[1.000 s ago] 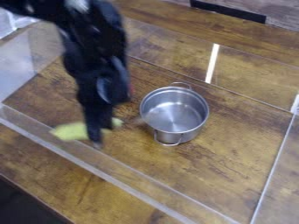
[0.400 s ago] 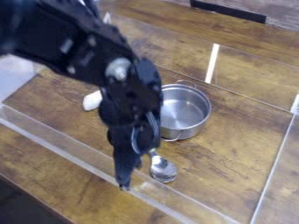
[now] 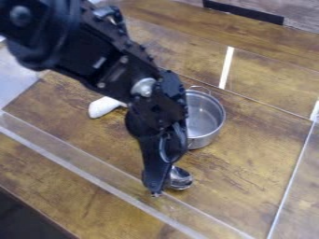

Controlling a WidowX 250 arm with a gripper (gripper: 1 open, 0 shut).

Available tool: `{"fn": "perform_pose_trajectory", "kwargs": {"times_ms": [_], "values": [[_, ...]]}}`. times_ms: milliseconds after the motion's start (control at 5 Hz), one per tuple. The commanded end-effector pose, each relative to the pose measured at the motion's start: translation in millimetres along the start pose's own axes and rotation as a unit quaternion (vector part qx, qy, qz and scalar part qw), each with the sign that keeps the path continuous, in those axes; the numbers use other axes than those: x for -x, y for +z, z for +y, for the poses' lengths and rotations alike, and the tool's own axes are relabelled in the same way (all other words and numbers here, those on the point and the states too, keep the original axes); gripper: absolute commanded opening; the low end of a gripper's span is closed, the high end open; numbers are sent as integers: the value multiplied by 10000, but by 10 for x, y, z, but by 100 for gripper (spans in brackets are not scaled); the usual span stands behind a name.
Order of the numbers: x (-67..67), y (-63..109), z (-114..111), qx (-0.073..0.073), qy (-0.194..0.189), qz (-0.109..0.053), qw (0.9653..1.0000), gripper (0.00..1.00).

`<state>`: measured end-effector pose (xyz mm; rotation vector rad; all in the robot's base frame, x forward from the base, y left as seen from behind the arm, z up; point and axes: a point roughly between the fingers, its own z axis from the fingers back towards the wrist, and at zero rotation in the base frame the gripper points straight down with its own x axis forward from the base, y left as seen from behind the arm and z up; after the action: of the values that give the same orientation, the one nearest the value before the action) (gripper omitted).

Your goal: Move the green spoon to the right

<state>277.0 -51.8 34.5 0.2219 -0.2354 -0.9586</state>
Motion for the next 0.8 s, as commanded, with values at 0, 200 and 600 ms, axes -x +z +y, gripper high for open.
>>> {"fn": "perform_pose_trajectory", "kwargs": {"times_ms": [0, 200, 600], "values": [[49, 0, -105, 193, -239, 25, 9995, 0], [91, 68, -136, 267, -538, -32, 9982, 0], [140, 115, -99, 439, -472, -30, 9979, 100]]}}
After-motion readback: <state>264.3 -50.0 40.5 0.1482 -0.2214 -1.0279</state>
